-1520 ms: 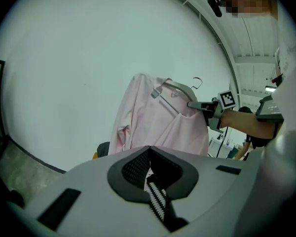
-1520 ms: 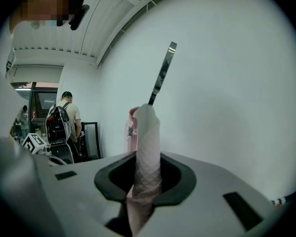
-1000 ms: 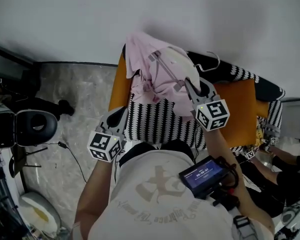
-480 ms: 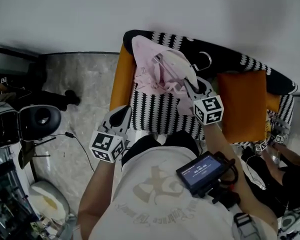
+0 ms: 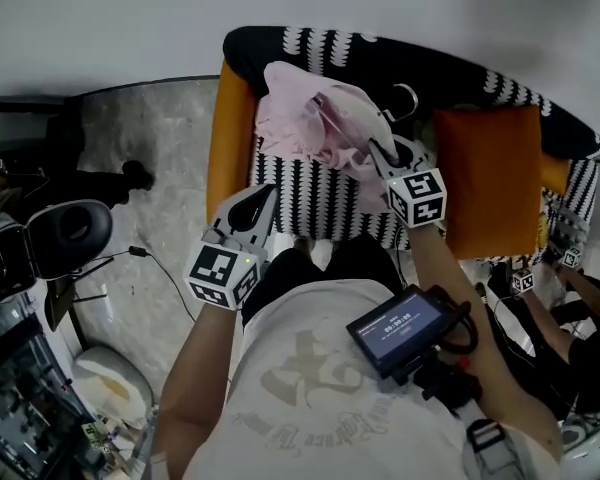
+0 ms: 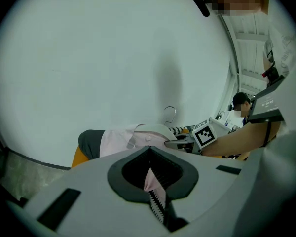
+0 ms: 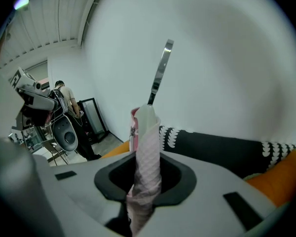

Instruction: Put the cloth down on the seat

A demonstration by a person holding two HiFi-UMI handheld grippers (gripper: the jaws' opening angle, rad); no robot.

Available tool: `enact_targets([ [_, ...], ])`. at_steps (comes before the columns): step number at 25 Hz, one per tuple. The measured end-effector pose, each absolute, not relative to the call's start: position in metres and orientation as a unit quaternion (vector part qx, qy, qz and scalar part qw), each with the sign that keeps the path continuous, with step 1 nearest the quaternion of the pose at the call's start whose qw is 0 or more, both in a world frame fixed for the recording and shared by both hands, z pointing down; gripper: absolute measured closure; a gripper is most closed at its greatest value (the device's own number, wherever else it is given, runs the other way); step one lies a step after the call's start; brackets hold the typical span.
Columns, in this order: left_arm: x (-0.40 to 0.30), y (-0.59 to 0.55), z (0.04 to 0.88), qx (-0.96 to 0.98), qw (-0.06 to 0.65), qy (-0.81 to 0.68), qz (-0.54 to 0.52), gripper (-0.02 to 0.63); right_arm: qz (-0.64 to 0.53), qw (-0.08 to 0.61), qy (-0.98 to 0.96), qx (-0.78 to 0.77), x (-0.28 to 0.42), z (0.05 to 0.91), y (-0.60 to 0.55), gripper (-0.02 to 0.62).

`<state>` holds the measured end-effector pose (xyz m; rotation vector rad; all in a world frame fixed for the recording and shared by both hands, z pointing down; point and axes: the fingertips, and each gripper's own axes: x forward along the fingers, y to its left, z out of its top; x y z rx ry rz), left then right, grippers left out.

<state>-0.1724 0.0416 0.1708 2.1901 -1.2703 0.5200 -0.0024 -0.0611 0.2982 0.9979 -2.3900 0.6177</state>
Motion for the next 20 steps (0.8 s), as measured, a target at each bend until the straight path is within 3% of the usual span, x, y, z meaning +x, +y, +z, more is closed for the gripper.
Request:
enact_targets([
  [20, -0.113, 0.038, 0.246, 0.810, 0.332, -0.431, 0.220, 0.594, 0.307, 0.258, -0.837, 0.373, 0.030, 0.414, -0.055, 0.506],
])
